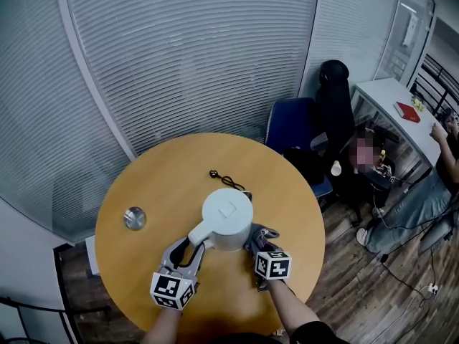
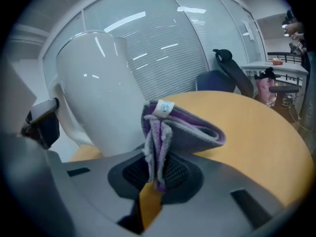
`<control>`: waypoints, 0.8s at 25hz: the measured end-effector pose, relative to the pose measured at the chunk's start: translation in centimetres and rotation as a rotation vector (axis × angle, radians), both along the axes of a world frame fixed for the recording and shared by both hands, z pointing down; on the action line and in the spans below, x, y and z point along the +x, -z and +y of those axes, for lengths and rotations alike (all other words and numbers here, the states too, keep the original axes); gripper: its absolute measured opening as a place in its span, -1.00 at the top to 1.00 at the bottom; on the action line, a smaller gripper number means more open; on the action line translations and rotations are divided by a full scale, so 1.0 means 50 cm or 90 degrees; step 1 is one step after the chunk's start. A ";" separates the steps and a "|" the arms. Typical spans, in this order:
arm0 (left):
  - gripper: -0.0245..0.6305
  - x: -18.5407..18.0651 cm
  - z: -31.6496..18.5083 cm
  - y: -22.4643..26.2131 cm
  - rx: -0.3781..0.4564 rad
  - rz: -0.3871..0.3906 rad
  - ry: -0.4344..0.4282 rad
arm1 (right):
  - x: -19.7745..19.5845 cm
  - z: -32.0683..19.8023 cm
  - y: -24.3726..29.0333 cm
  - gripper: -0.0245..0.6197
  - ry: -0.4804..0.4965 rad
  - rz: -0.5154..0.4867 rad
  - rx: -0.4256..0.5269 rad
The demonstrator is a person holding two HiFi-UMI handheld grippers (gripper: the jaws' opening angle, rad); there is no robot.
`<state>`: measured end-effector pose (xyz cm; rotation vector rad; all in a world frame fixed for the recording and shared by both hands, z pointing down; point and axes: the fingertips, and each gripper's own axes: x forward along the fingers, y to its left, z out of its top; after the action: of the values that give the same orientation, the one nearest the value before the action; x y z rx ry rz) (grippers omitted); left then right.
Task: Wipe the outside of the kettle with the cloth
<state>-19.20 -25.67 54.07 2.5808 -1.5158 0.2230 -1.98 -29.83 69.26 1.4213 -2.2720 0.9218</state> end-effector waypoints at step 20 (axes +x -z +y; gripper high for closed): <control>0.46 0.036 0.077 -0.024 -0.046 -0.049 0.069 | 0.115 0.177 0.183 0.80 0.005 -0.060 0.080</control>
<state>-17.40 -21.82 55.28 2.4523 -1.6365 0.3626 3.76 -20.96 60.08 1.4465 -2.4434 0.8745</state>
